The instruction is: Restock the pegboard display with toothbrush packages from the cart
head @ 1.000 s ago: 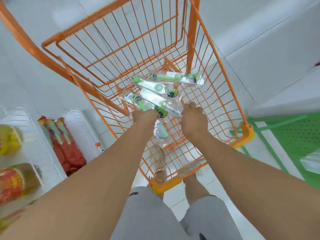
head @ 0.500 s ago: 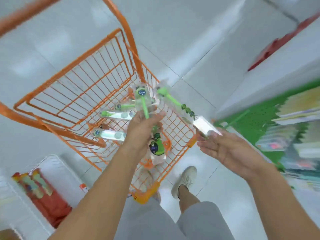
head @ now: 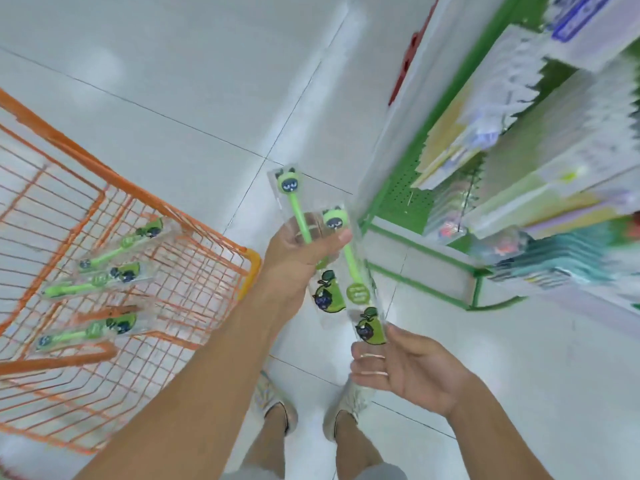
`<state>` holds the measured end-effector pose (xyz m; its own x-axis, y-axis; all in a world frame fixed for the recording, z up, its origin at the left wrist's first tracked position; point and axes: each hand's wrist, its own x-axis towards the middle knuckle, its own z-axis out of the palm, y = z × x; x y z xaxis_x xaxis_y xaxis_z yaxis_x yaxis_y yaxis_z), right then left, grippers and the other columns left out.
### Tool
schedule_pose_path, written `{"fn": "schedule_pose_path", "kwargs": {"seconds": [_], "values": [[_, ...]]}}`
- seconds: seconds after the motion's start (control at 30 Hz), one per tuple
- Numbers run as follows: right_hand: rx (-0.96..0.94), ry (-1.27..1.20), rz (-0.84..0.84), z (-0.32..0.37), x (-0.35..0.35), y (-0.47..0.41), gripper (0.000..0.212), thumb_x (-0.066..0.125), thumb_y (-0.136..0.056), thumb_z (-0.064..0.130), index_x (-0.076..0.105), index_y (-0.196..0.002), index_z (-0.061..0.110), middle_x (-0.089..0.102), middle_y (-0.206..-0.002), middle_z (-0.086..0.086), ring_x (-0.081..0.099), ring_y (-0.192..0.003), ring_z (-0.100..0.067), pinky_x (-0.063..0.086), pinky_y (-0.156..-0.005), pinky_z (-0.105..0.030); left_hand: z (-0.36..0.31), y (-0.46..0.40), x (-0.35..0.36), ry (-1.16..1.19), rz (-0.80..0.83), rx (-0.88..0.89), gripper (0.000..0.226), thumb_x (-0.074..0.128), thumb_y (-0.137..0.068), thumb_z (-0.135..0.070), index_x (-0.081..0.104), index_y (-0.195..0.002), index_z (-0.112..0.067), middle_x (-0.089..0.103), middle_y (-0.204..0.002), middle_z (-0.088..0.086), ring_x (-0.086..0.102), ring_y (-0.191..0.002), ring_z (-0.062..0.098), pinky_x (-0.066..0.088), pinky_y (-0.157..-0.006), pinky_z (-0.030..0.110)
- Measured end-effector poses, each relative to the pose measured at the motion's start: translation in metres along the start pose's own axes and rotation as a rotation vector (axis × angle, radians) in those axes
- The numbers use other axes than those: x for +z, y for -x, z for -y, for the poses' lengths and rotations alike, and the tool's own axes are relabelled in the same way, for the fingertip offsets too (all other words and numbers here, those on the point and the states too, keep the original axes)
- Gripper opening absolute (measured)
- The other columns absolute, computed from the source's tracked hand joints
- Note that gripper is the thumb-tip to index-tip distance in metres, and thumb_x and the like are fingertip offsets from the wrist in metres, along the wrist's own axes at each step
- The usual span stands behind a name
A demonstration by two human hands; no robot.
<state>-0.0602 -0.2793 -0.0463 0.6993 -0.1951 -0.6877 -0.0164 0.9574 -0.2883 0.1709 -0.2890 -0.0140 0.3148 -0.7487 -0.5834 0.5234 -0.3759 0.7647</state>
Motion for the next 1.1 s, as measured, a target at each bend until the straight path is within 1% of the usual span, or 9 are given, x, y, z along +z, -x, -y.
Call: {"fn": "schedule_pose_path", "kwargs": {"seconds": [0.13, 0.23, 0.37, 0.43, 0.57, 0.73, 0.87, 1.0, 1.1], "values": [[-0.169, 0.396, -0.180, 0.019, -0.031, 0.001, 0.066, 0.080, -0.075, 0.051, 0.062, -0.135, 0.029, 0.064, -0.136, -0.001, 0.058, -0.129, -0.023, 0.037, -0.116, -0.046, 0.048, -0.009, 0.022, -0.193, 0.018, 0.028, 0.059, 0.093, -0.062, -0.006, 0.062, -0.113, -0.005, 0.073, -0.095, 0.008, 0.072, -0.085, 0.017, 0.058, -0.081, 0.032], [-0.451, 0.502, -0.295, 0.045, -0.033, -0.006, 0.046, 0.074, -0.083, 0.043, 0.067, -0.126, 0.030, 0.072, -0.121, -0.003, 0.064, -0.119, -0.012, 0.045, -0.109, -0.038, 0.076, -0.015, 0.036, -0.285, 0.092, 0.030, 0.050, 0.087, -0.064, 0.008, 0.062, -0.104, -0.008, 0.070, -0.093, 0.012, 0.071, -0.081, 0.019, 0.058, -0.072, 0.029], [-0.669, 0.613, -0.394, 0.064, -0.061, -0.040, 0.026, 0.077, -0.087, 0.018, 0.074, -0.112, 0.023, 0.073, -0.114, -0.008, 0.069, -0.101, -0.017, 0.053, -0.097, -0.032, 0.120, -0.051, 0.045, -0.392, 0.076, 0.040, 0.064, 0.099, -0.048, -0.011, 0.062, -0.099, -0.008, 0.068, -0.098, 0.025, 0.071, -0.084, 0.031, 0.061, -0.083, 0.051], [-0.709, 0.588, -0.418, 0.065, -0.086, -0.062, 0.025, 0.074, -0.088, 0.012, 0.074, -0.112, 0.021, 0.073, -0.111, -0.005, 0.069, -0.096, -0.013, 0.055, -0.091, -0.027, 0.143, -0.076, 0.048, -0.402, 0.063, 0.055, 0.065, 0.099, -0.047, -0.011, 0.063, -0.100, -0.009, 0.070, -0.103, 0.022, 0.073, -0.093, 0.031, 0.062, -0.078, 0.044], [-0.722, 0.372, -0.450, 0.061, -0.131, -0.097, 0.041, 0.072, -0.079, 0.029, 0.071, -0.116, 0.011, 0.075, -0.101, -0.002, 0.071, -0.096, -0.012, 0.055, -0.085, -0.024, 0.178, -0.120, 0.054, -0.413, 0.112, 0.067, 0.057, 0.095, -0.050, -0.006, 0.065, -0.098, -0.012, 0.075, -0.101, 0.014, 0.074, -0.092, 0.026, 0.061, -0.072, 0.030], [-0.747, 0.239, -0.566, 0.075, -0.162, -0.130, 0.014, 0.066, -0.095, 0.014, 0.074, -0.099, 0.003, 0.077, -0.094, -0.011, 0.075, -0.084, -0.021, 0.060, -0.070, -0.030, 0.198, -0.165, 0.062, -0.451, 0.171, 0.066, 0.055, 0.095, -0.050, -0.007, 0.066, -0.096, -0.016, 0.077, -0.093, 0.006, 0.076, -0.084, 0.019, 0.060, -0.073, 0.031], [-0.828, 0.338, -0.631, 0.101, -0.169, -0.150, 0.009, 0.066, -0.095, 0.006, 0.073, -0.096, 0.000, 0.077, -0.085, -0.012, 0.076, -0.079, -0.026, 0.063, -0.073, -0.035, 0.193, -0.189, 0.069, -0.390, 0.180, 0.072, 0.053, 0.090, -0.059, 0.001, 0.065, -0.105, -0.011, 0.078, -0.094, 0.004, 0.075, -0.082, 0.013, 0.055, -0.065, 0.018], [-0.919, 0.442, -0.677, 0.125, -0.172, -0.167, 0.005, 0.068, -0.093, 0.003, 0.073, -0.092, 0.004, 0.076, -0.089, -0.019, 0.075, -0.085, -0.038, 0.064, -0.075, -0.043, 0.181, -0.210, 0.075, -0.351, 0.195, 0.083, 0.051, 0.088, -0.062, 0.000, 0.066, -0.107, -0.012, 0.078, -0.095, 0.001, 0.074, -0.083, 0.012, 0.054, -0.068, 0.018], [-0.981, 0.456, -0.733, 0.135, -0.172, -0.175, 0.008, 0.067, -0.094, 0.004, 0.073, -0.090, 0.008, 0.077, -0.082, -0.011, 0.075, -0.078, -0.029, 0.063, -0.067, -0.036, 0.175, -0.223, 0.082, -0.301, 0.179, 0.072, 0.048, 0.087, -0.064, 0.001, 0.065, -0.103, -0.015, 0.078, -0.096, 0.001, 0.074, -0.084, 0.011, 0.055, -0.069, 0.018]]}}
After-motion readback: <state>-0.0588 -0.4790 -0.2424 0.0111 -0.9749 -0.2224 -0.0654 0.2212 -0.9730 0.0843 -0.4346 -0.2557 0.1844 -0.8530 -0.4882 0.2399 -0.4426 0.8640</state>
